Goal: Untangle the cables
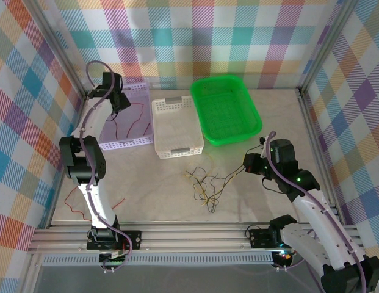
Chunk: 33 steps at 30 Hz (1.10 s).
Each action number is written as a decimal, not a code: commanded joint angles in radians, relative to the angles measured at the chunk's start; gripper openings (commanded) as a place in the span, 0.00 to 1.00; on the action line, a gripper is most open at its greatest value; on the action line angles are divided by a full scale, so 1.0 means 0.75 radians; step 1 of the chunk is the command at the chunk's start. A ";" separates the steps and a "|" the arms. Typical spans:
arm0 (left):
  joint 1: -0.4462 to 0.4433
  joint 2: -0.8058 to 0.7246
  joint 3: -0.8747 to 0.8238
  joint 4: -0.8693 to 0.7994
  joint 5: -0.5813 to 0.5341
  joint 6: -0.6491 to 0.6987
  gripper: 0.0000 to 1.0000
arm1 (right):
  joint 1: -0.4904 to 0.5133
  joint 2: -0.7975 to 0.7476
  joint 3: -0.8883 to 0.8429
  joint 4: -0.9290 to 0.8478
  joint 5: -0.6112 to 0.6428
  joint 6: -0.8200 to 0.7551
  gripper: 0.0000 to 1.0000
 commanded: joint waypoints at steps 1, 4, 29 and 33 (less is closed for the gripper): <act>0.026 0.077 0.103 -0.120 -0.012 0.050 0.86 | 0.013 -0.009 -0.019 -0.006 0.005 0.004 0.00; 0.036 0.135 0.187 -0.172 -0.040 0.070 0.88 | 0.017 -0.007 -0.019 -0.004 0.006 0.005 0.00; 0.068 0.086 0.328 -0.049 -0.033 0.062 1.00 | 0.054 0.050 -0.035 0.037 0.030 0.009 0.00; 0.069 -0.036 0.169 0.125 0.084 0.033 1.00 | 0.066 0.059 -0.029 0.042 0.037 0.010 0.00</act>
